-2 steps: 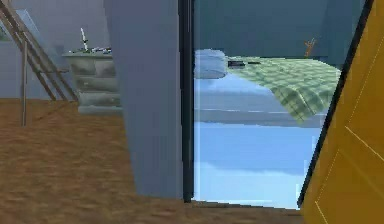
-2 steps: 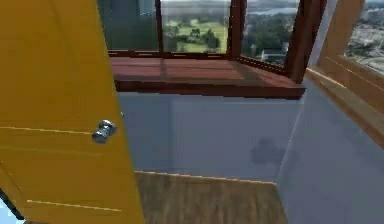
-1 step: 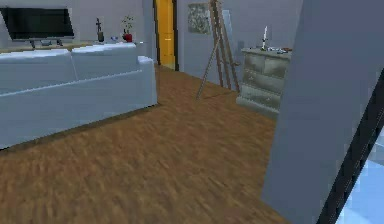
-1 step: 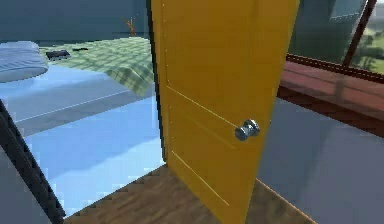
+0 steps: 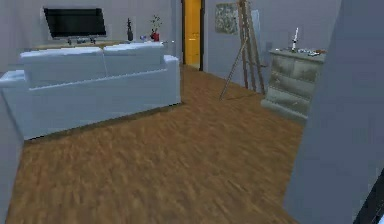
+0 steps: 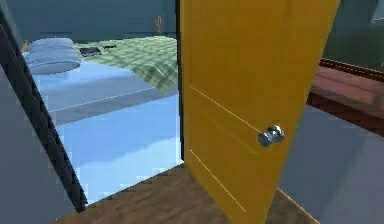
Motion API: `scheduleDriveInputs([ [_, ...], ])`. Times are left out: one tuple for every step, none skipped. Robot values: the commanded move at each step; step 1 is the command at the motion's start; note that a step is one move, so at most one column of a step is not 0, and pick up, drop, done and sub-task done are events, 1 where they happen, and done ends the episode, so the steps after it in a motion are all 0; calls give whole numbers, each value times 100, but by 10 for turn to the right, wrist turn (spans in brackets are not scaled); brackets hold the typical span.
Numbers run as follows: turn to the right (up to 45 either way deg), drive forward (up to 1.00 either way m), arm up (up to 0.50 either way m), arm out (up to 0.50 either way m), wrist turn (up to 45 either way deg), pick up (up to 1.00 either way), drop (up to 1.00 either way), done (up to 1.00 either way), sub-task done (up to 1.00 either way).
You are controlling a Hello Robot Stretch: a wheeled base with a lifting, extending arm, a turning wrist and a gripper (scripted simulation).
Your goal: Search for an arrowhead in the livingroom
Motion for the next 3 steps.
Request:
scheduleDriveInputs([
  [0, 100, 0, 0, 0, 0, 0, 0, 0],
  [240, 0, 0, 0, 0, 0, 0, 0, 0],
  [0, 55, 0, 0, 0, 0, 0, 0, 0],
])
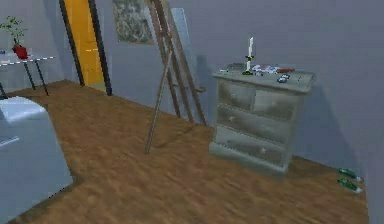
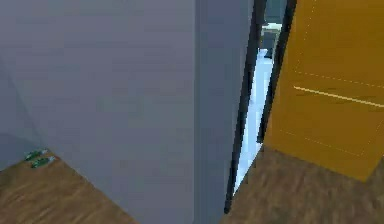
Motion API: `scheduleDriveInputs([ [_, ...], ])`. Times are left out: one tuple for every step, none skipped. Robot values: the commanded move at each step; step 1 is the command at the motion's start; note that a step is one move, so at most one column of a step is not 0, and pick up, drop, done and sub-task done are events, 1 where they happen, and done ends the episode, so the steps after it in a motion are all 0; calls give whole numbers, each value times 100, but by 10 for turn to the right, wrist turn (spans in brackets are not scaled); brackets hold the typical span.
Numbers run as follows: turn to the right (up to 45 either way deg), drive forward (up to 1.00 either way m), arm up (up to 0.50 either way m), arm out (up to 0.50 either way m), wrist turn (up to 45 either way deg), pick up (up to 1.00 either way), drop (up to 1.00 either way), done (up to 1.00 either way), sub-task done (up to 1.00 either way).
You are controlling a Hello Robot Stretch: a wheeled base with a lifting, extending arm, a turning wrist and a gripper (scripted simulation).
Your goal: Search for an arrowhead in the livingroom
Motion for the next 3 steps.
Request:
scheduleDriveInputs([
  [330, 0, 0, 0, 0, 0, 0, 0, 0],
  [0, 100, 0, 0, 0, 0, 0, 0, 0],
  [-180, 0, 0, 0, 0, 0, 0, 0, 0],
])
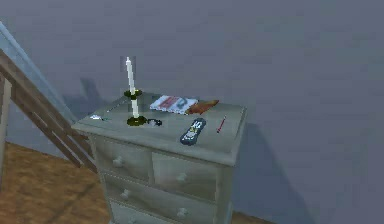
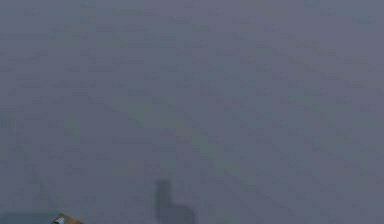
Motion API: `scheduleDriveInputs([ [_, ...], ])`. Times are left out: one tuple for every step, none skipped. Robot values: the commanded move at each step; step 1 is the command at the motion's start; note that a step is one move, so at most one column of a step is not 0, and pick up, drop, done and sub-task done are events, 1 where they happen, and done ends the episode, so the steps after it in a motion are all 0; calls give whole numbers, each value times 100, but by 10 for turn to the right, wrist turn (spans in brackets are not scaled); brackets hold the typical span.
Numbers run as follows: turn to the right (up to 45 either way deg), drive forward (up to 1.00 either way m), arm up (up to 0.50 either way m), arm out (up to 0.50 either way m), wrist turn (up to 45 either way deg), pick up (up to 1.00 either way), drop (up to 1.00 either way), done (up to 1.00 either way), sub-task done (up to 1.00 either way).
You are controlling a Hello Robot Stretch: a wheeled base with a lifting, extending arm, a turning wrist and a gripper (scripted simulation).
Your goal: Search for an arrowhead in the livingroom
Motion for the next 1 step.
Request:
scheduleDriveInputs([
  [0, 0, 0, 0, 0, 0, 0, 100, 0],
])
